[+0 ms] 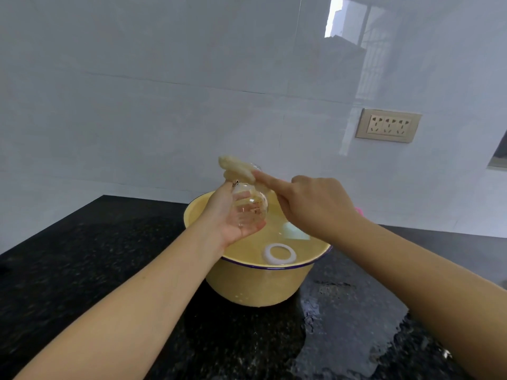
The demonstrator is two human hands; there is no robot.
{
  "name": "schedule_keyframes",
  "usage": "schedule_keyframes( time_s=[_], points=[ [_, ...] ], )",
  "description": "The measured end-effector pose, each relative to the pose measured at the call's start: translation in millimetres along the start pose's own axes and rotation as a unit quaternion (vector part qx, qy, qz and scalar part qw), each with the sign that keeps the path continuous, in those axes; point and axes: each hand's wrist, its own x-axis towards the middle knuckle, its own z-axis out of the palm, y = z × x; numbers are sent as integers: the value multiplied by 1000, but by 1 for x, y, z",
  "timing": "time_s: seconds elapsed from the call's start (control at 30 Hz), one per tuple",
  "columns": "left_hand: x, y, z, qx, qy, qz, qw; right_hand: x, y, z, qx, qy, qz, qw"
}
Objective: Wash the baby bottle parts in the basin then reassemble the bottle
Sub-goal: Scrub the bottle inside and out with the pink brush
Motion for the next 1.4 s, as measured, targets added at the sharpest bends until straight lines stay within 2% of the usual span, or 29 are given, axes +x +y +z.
schedule_keyframes(
  time_s=[0.23, 0.37, 0.43, 0.57, 0.7, 0.93, 1.1, 1.2, 1.4],
  points=[
    [-4, -1, 2, -17, -3, -9, 1000, 5, -2, -2, 26, -37, 66, 997],
    [-2, 1, -4, -128, 12, 3, 992, -18, -5, 1, 125, -29, 33, 991],
    [-1, 1, -6, -148, 15, 12, 989, -28, -3, 3, 167, -36, 40, 984],
    [-4, 1, -4, -129, -2, 19, 991, -36, 4, 5, 209, -21, 39, 977],
    [-2, 2, -4, -114, -36, 19, 993, -27, 2, 5, 173, -22, 52, 983],
    [-2, -1, -2, -33, -104, 22, 994, -2, 6, 12, 174, -19, 113, 978],
    [3, -2, -4, 8, -96, 1, 995, 5, 4, 11, 222, -44, 140, 964],
    [4, -2, -5, 39, -47, 8, 998, 1, 3, 11, 257, -51, 146, 954],
    [7, 0, -6, -23, 13, 57, 998, -28, -3, 1, 269, -50, 118, 955]
  ],
)
